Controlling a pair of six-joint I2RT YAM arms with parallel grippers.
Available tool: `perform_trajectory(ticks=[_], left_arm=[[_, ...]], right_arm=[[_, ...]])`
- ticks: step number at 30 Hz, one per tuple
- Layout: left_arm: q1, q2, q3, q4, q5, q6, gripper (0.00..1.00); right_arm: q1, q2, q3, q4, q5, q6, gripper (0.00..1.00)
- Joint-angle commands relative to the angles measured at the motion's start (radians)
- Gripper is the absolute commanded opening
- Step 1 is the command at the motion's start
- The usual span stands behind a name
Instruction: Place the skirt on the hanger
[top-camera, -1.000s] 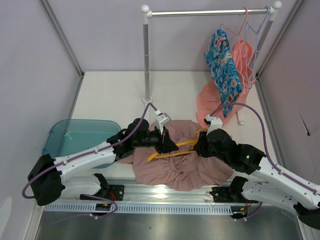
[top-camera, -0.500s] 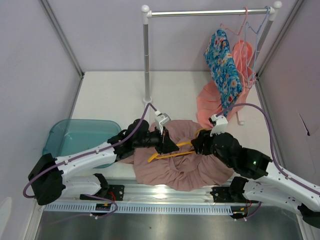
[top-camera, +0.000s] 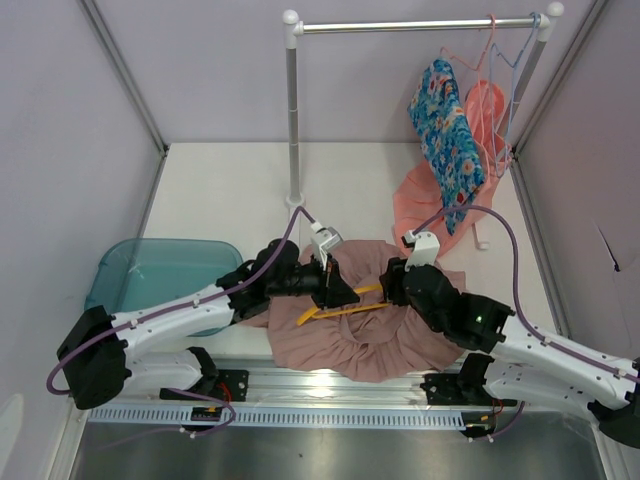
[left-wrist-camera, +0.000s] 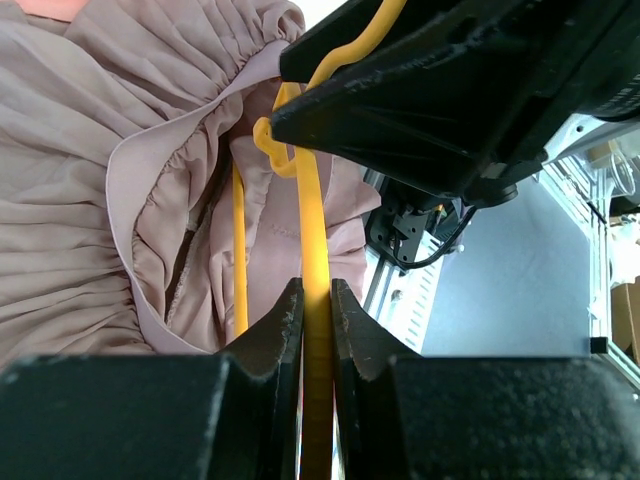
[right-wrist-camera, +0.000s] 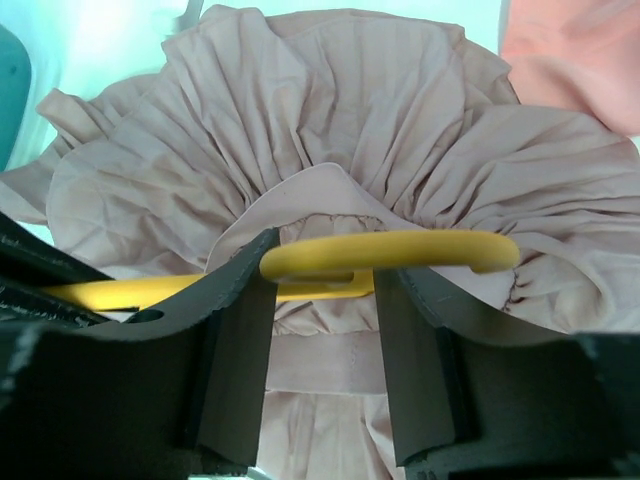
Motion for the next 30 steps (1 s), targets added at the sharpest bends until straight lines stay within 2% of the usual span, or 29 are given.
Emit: perform_trajectory(ticks=[1, 2, 4, 5, 6, 9, 10, 12, 14, 16, 19, 23, 27, 30], left_arm=[[-0.016, -0.006, 0.000, 0.052, 0.006, -0.012, 0.00], [-0.021, -0.009, -0.001, 0.047, 0.003, -0.009, 0.00], [-0.025, -0.015, -0.003, 0.041, -0.016, -0.009, 0.00], [-0.028, -0.020, -0.004, 0.041, -0.019, -0.009, 0.00], [-0.028, -0.026, -0.007, 0.039, -0.023, -0.009, 0.00], [-0.033, -0.043, -0.009, 0.019, -0.054, -0.003, 0.01], [-0.035, -0.049, -0.003, 0.007, -0.071, 0.001, 0.04], [-0.038, -0.074, -0.003, -0.037, -0.107, 0.011, 0.28], [-0.039, -0.135, -0.003, -0.069, -0.181, 0.025, 0.47], [-0.039, -0.204, -0.003, -0.120, -0.251, 0.037, 0.54], [-0.041, -0.299, -0.001, -0.192, -0.311, 0.051, 0.59], [-0.044, -0.431, -0.007, -0.269, -0.426, 0.048, 0.59], [-0.045, -0.592, -0.084, -0.321, -0.561, -0.006, 0.61], [-0.047, -0.652, -0.140, -0.312, -0.539, -0.044, 0.59]], right_arm=[[0.004, -0.010, -0.020, 0.071, 0.061, 0.014, 0.45], [0.001, -0.013, -0.023, 0.077, 0.063, 0.016, 0.43], [-0.005, -0.009, -0.024, 0.076, 0.066, 0.017, 0.33], [-0.008, -0.006, -0.024, 0.076, 0.066, 0.017, 0.27], [-0.011, 0.000, -0.026, 0.076, 0.066, 0.017, 0.17], [-0.013, 0.003, -0.023, 0.071, 0.077, 0.020, 0.01], [-0.014, 0.002, -0.024, 0.068, 0.078, 0.024, 0.00], [-0.020, -0.007, -0.023, 0.068, 0.083, 0.027, 0.00], [-0.025, -0.012, -0.020, 0.065, 0.078, 0.028, 0.00], [-0.037, -0.007, -0.017, 0.062, 0.072, 0.027, 0.00], [-0.057, 0.003, -0.015, 0.066, 0.060, 0.031, 0.00], [-0.091, 0.035, 0.011, 0.057, 0.049, 0.050, 0.00], [-0.125, 0.080, 0.037, 0.056, 0.035, 0.060, 0.00], [-0.157, 0.108, 0.052, 0.053, 0.014, 0.071, 0.00]])
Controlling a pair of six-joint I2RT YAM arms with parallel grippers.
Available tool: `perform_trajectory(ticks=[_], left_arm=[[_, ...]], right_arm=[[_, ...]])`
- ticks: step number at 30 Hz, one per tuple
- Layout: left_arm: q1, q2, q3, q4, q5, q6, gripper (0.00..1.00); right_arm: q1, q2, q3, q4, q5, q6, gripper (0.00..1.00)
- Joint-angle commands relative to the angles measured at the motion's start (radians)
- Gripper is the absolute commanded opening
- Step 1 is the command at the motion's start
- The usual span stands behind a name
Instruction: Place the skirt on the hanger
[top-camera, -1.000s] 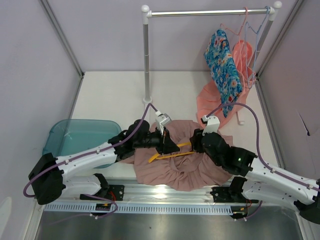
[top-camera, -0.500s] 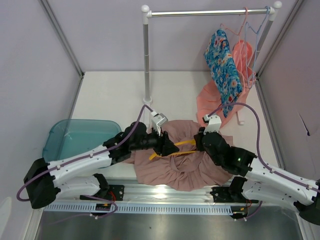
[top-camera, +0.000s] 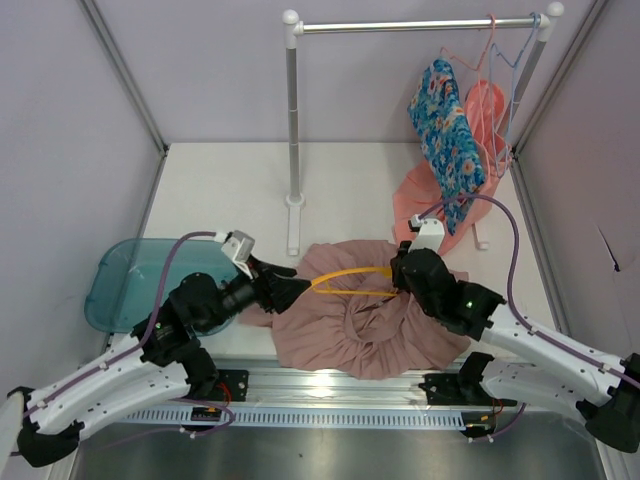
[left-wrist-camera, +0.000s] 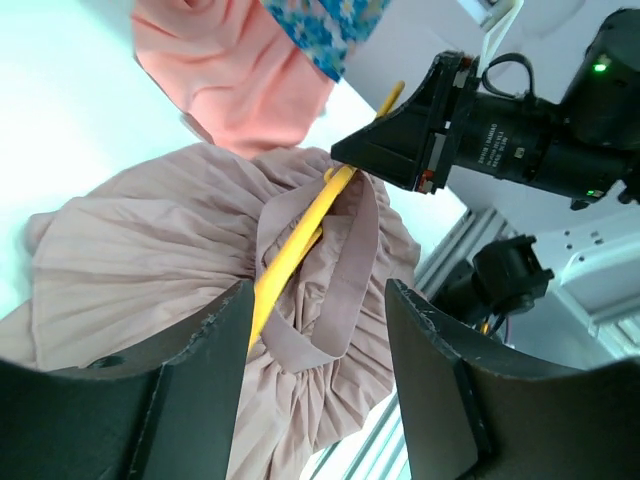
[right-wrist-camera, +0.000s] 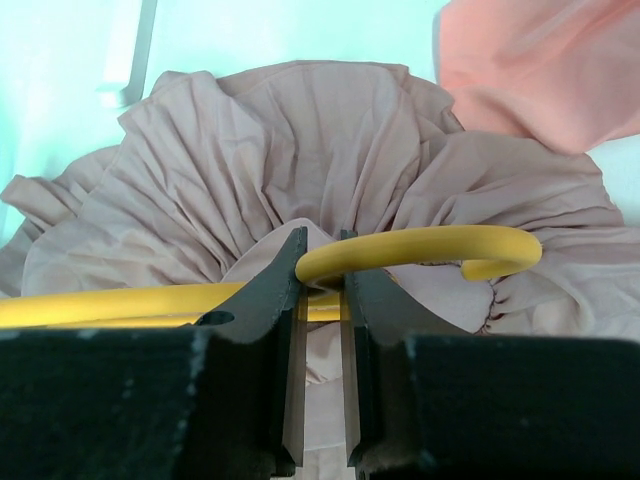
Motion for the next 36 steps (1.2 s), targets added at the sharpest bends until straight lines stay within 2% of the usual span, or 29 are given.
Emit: perform_trajectory(ticks=[1, 3, 6, 9, 10, 14, 16, 20, 22, 28, 32, 36], left_arm=[[-0.017, -0.035, -0.083, -0.020, -0.045, -0.060, 0.58], [-0.040, -0.025, -0.132, 0.022, -0.022, -0.070, 0.57], [-0.140, 0.040, -0.158, 0.063, -0.077, -0.090, 0.57], [-0.267, 0.129, -0.151, 0.101, -0.210, -0.112, 0.57], [-0.319, 0.203, -0.143, 0.112, -0.281, -0.134, 0.58], [-0.417, 0.387, -0.106, 0.244, -0.425, -0.220, 0.60], [-0.453, 0.512, -0.083, 0.235, -0.496, -0.308, 0.60], [-0.503, 0.699, 0.053, 0.108, -0.663, -0.441, 0.61], [-0.528, 0.744, 0.099, 0.095, -0.694, -0.490, 0.63], [-0.533, 0.871, 0.203, 0.019, -0.731, -0.560, 0.64], [-0.533, 0.933, 0.256, -0.081, -0.735, -0.600, 0.59], [-0.533, 0.974, 0.262, -0.106, -0.725, -0.636, 0.56]], right_arm=[[-0.039, 0.029, 0.038, -0.012, -0.027, 0.068, 0.00], [-0.066, 0.049, 0.057, -0.018, -0.044, 0.074, 0.00], [-0.092, 0.076, 0.081, -0.024, -0.067, 0.074, 0.00], [-0.097, 0.084, 0.089, -0.023, -0.071, 0.073, 0.00], [-0.098, 0.084, 0.089, -0.023, -0.073, 0.074, 0.00], [-0.102, 0.081, 0.083, -0.024, -0.074, 0.080, 0.00], [-0.102, 0.079, 0.083, -0.029, -0.078, 0.085, 0.00], [-0.100, 0.072, 0.081, -0.038, -0.079, 0.091, 0.00], [-0.100, 0.069, 0.080, -0.041, -0.081, 0.091, 0.00], [-0.100, 0.047, 0.064, -0.047, -0.088, 0.097, 0.00], [-0.102, 0.035, 0.060, -0.053, -0.090, 0.096, 0.00], [-0.105, 0.027, 0.054, -0.052, -0.097, 0.094, 0.00]])
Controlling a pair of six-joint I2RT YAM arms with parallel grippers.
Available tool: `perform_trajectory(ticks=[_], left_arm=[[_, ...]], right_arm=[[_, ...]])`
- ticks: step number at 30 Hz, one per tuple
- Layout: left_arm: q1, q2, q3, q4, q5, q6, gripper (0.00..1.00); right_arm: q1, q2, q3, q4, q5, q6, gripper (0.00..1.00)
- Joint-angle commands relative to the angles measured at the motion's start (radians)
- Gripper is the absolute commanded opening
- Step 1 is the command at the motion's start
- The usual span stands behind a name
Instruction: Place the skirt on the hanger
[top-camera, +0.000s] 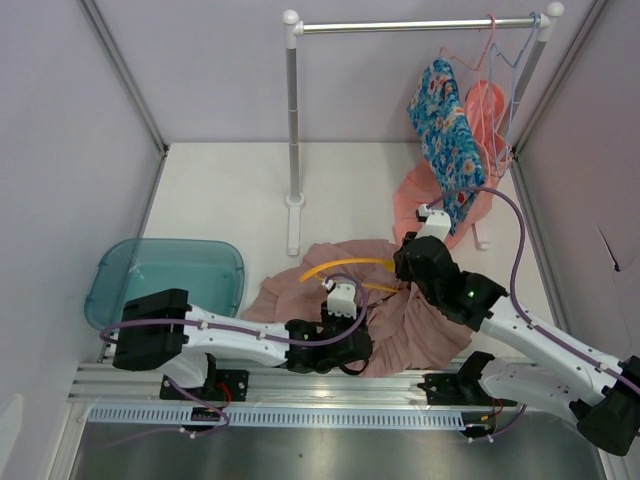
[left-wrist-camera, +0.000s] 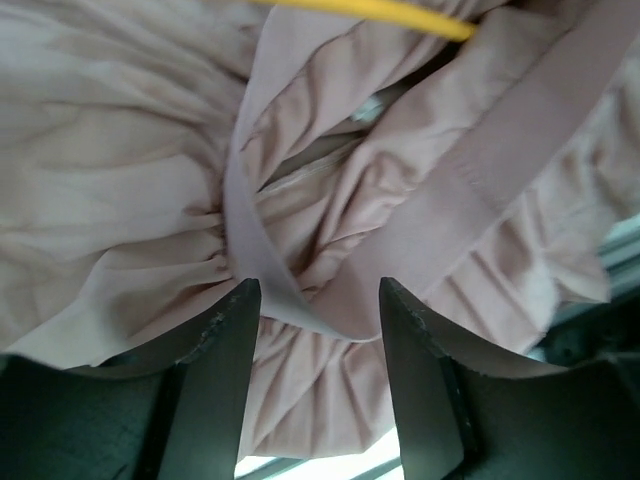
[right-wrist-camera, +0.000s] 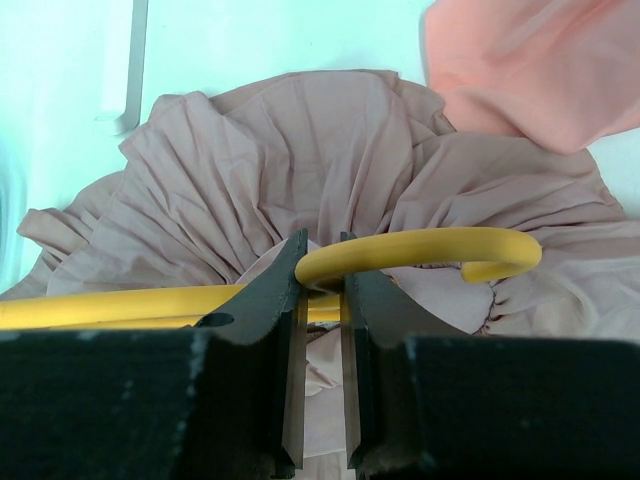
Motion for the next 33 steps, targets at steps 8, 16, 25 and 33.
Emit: perform_trajectory(ticks=[8, 16, 25, 33], left_arm=[[0.018, 0.042, 0.027, -0.073, -0.035, -0.085, 0.26], [0.096, -0.149, -0.124, -0.001, 0.025, -0.036, 0.00], [0.240, -0.473, -0.321, 0.013, 0.131, -0.001, 0.00], [0.366, -0.626, -0.379, -0.001, 0.204, 0.056, 0.00]], right_arm=[[-0.007, -0.024, -0.014, -0.017, -0.028, 0.053, 0.00], [-0.008, -0.053, -0.049, -0.001, -0.042, 0.037, 0.00], [-0.016, -0.115, -0.113, 0.019, -0.052, 0.025, 0.00], [-0.014, -0.139, -0.155, 0.032, -0.060, 0.028, 0.00]])
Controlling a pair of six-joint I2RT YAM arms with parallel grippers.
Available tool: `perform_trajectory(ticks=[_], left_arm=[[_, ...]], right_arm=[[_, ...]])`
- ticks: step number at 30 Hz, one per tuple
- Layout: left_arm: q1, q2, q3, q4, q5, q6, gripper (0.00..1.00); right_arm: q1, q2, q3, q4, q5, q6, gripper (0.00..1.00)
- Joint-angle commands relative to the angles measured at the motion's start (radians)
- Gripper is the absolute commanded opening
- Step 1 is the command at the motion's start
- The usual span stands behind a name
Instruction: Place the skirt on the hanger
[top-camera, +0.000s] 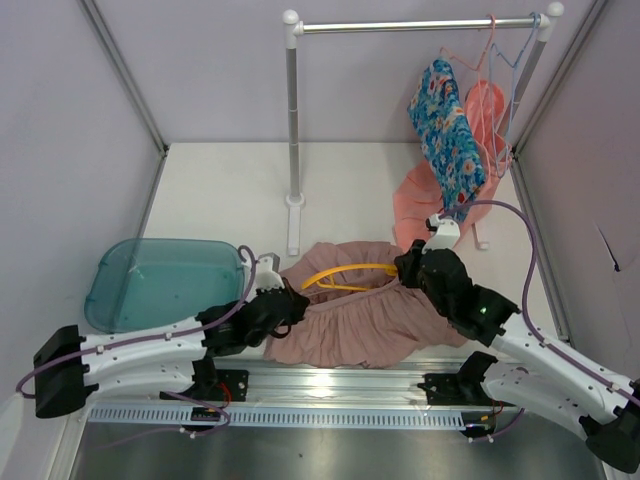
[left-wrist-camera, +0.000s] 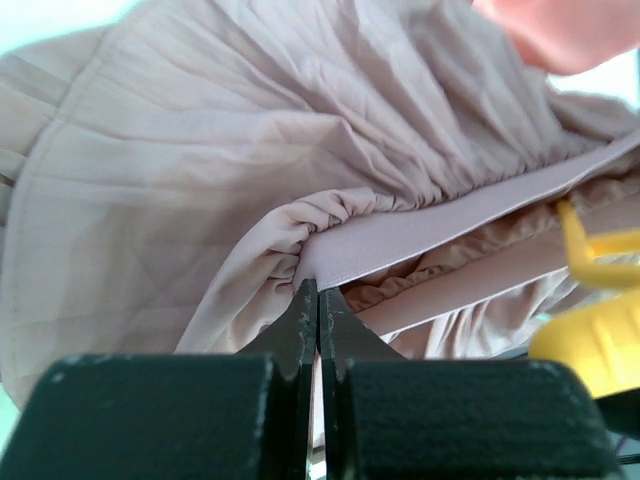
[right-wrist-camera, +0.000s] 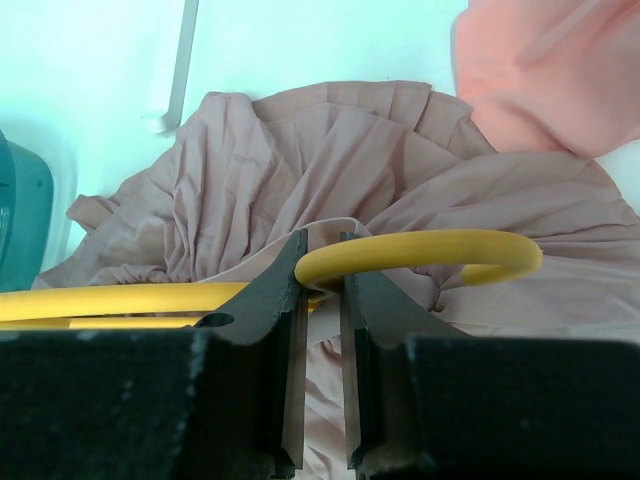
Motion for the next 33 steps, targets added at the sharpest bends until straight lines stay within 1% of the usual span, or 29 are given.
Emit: perform_trajectory(ticks=[1, 4, 9, 16, 22, 33], left_arm=[[0.045, -0.065, -0.013, 0.001, 0.036, 0.062, 0.00], [0.056, -0.091, 0.021, -0.045, 0.033, 0.076, 0.00], [0.101, -0.121, 0.027, -0.065, 0.059, 0.096, 0.00], [0.119, -0.211, 0.044, -0.128, 0.053, 0.113, 0.00], [0.136, -0.223, 0.082, -0.160, 0.062, 0.145, 0.00], [0.134, -0.246, 0.159, -0.222, 0.105, 0.189, 0.00]], right_arm=[[-0.006, -0.001, -0.041, -0.059, -0.001, 0.031, 0.00], [-0.004, -0.005, -0.051, -0.055, 0.003, 0.028, 0.00], [-0.006, -0.028, -0.076, -0.056, 0.011, 0.030, 0.00], [-0.007, -0.025, -0.099, -0.050, 0.019, 0.025, 0.00], [-0.007, -0.027, -0.131, -0.045, 0.025, 0.030, 0.00], [-0.006, 0.004, -0.130, -0.038, 0.072, 0.031, 0.00]])
